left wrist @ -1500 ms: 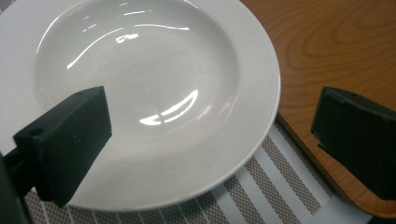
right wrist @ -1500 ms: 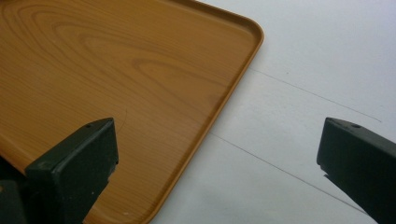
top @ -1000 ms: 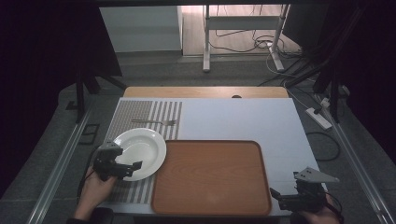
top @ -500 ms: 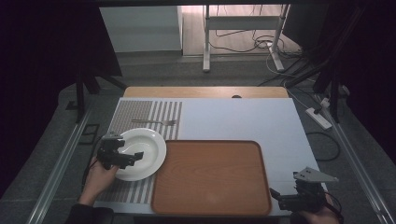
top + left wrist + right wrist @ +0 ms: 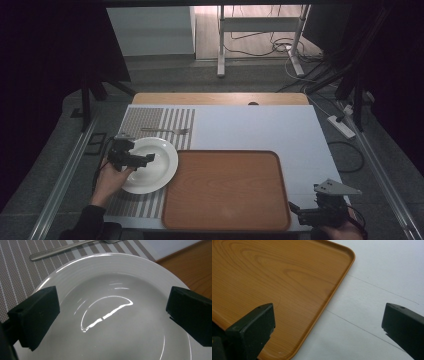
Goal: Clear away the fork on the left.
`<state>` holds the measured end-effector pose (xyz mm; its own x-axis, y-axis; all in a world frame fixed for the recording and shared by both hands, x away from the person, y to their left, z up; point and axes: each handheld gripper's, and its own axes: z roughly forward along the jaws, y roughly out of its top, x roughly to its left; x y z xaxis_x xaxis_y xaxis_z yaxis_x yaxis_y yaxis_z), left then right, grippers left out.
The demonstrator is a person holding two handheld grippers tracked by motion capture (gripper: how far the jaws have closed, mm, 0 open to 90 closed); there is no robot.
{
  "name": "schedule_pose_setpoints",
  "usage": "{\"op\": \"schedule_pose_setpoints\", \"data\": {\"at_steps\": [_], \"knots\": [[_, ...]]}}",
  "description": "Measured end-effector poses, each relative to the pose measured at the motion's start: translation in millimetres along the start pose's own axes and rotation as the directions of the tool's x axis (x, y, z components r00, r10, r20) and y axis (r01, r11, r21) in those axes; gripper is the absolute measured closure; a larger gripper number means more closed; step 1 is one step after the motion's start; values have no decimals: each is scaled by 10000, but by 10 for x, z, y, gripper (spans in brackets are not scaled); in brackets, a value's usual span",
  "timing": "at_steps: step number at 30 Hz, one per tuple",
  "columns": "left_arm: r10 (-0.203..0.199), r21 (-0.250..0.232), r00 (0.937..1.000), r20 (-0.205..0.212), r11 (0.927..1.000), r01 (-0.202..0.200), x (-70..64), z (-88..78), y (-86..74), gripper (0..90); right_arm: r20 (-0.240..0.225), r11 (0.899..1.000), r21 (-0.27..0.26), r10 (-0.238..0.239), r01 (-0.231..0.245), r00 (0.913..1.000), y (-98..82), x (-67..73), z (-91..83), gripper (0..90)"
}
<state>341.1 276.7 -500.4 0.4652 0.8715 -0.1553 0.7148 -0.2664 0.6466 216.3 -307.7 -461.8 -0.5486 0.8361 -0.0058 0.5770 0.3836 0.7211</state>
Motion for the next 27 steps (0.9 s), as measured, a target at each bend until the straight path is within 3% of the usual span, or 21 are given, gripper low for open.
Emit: {"op": "schedule_pose_setpoints", "data": {"at_steps": [6, 21, 25, 26, 27], "knots": [[-59, 53, 9999, 111, 10000, 58, 78, 94, 104, 0, -14, 10000, 13, 8, -8, 10000, 1, 0, 5, 0], [-24, 244, 9999, -162, 9997, 28, 243, 284, 336, 6, -8, 10000, 94, 20, -20, 10000, 3, -1, 12, 0], [-26, 446, 9994, -352, 9990, 42, 290, 346, 392, 73, -5, 10000, 95, 6, -6, 10000, 3, 0, 12, 0], [34, 532, 9995, -311, 9986, -18, 306, 357, 406, 166, 5, 9999, 125, 1, -1, 10000, 4, 0, 12, 0], [84, 615, 9995, -306, 9981, -65, 320, 370, 422, 166, 5, 9999, 125, 1, -1, 10000, 4, 0, 12, 0]]}}
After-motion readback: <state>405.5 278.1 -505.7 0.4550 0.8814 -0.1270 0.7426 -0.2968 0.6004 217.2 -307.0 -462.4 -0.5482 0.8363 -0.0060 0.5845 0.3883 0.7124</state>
